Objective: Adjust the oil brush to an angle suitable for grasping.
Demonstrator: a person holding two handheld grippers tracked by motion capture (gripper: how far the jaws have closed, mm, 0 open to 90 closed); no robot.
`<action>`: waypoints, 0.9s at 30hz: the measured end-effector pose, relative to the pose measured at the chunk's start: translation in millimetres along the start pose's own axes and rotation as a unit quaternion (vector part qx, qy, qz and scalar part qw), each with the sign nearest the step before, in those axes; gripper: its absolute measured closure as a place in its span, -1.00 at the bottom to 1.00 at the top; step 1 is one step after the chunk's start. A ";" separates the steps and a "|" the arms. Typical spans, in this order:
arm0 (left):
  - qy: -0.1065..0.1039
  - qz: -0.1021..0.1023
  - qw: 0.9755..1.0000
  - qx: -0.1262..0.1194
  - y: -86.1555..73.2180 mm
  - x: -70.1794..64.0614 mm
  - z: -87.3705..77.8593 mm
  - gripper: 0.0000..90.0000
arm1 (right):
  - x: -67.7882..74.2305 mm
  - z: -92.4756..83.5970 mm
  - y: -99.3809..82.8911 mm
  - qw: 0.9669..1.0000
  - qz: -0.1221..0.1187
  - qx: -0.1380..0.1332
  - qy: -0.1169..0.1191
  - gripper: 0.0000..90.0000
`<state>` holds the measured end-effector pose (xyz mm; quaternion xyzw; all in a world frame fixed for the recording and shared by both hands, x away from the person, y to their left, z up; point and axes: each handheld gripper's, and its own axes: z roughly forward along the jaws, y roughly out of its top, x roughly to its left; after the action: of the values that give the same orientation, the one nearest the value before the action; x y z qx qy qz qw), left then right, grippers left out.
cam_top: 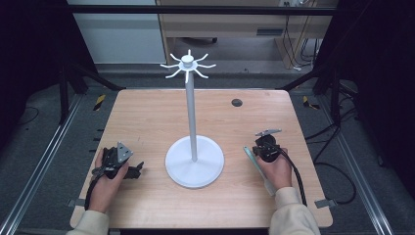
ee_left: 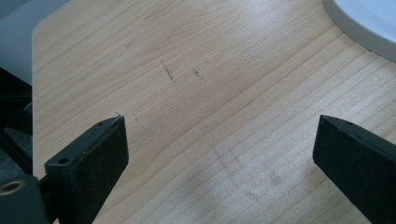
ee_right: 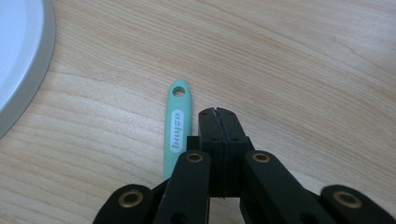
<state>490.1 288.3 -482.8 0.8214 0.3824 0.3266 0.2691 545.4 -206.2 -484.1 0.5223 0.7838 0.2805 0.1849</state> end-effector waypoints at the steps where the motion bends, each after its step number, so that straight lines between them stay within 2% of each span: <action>1: 0.000 0.001 1.000 0.000 0.0 0.0 0.0 -0.93 | 0.9 0.7 -0.2 1.000 0.000 0.001 -0.003 1.00; 14: -0.001 0.002 1.000 -0.002 0.3 -0.8 0.1 -0.93 | 5.8 3.4 -0.1 1.000 -0.013 0.010 0.008 1.00; 16: -0.001 0.002 1.000 -0.001 0.4 -1.0 0.1 -0.93 | 6.5 3.6 -0.2 1.000 -0.019 0.010 0.010 1.00; 21: -0.001 0.002 1.000 -0.002 0.3 -0.6 -0.2 -0.94 | 14.6 3.1 0.4 0.999 -0.034 0.015 0.034 1.00; 27: -0.001 0.002 1.000 -0.002 0.3 -0.7 -0.3 -0.93 | 27.9 2.3 0.1 0.996 -0.067 0.021 0.053 1.00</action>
<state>489.7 287.7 -482.6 0.8220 0.3798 0.3271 0.2704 536.0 -179.9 -485.7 0.4565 0.8317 0.2782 0.1502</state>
